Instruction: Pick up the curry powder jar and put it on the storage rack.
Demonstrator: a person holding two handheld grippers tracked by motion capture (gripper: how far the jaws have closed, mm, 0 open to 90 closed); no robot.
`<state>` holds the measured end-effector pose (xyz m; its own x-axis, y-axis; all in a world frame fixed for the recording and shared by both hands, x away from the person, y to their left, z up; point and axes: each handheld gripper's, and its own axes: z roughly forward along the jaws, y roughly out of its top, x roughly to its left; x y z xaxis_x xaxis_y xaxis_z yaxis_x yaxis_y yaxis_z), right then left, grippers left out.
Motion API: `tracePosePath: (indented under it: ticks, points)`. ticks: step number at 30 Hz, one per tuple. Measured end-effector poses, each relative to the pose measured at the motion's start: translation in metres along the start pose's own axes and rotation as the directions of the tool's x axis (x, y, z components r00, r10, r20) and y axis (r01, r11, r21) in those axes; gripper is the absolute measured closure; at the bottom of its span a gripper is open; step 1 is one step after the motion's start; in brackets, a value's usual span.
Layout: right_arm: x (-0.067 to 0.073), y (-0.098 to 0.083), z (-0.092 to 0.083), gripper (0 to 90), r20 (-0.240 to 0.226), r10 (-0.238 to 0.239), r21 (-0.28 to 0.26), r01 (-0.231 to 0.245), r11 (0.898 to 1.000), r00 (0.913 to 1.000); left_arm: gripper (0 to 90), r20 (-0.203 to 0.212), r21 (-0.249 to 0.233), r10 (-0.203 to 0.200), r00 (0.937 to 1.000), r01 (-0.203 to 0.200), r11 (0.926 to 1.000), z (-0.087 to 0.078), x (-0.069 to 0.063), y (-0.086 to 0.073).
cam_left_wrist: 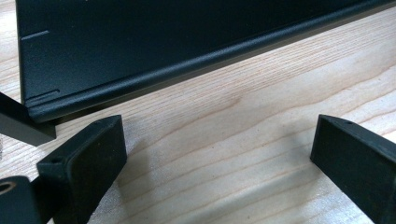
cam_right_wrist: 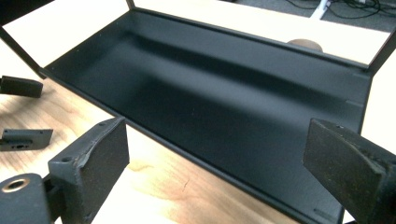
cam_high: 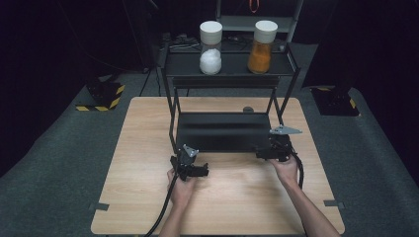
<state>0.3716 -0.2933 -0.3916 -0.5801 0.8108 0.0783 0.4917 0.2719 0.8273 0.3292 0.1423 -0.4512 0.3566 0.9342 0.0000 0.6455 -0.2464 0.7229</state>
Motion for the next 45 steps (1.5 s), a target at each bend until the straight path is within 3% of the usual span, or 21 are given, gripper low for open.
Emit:
tracePosePath:
  ticks: [16, 45]
  points:
    - [0.007, -0.020, 0.014, 6.1, 0.008, 0.013, 0.045, -0.013, 0.999, 0.9999, 3.3, 0.000, 0.000, 0.000, 1.0000, 0.000, 1.0000, 0.000, 0.000, 0.000]
    - [0.017, -0.048, 0.033, 5.5, 0.097, 0.039, 0.118, -0.051, 0.992, 0.9945, 3.3, 0.000, 0.001, 0.000, 1.0000, 0.000, 1.0000, 0.000, 0.000, 0.000]
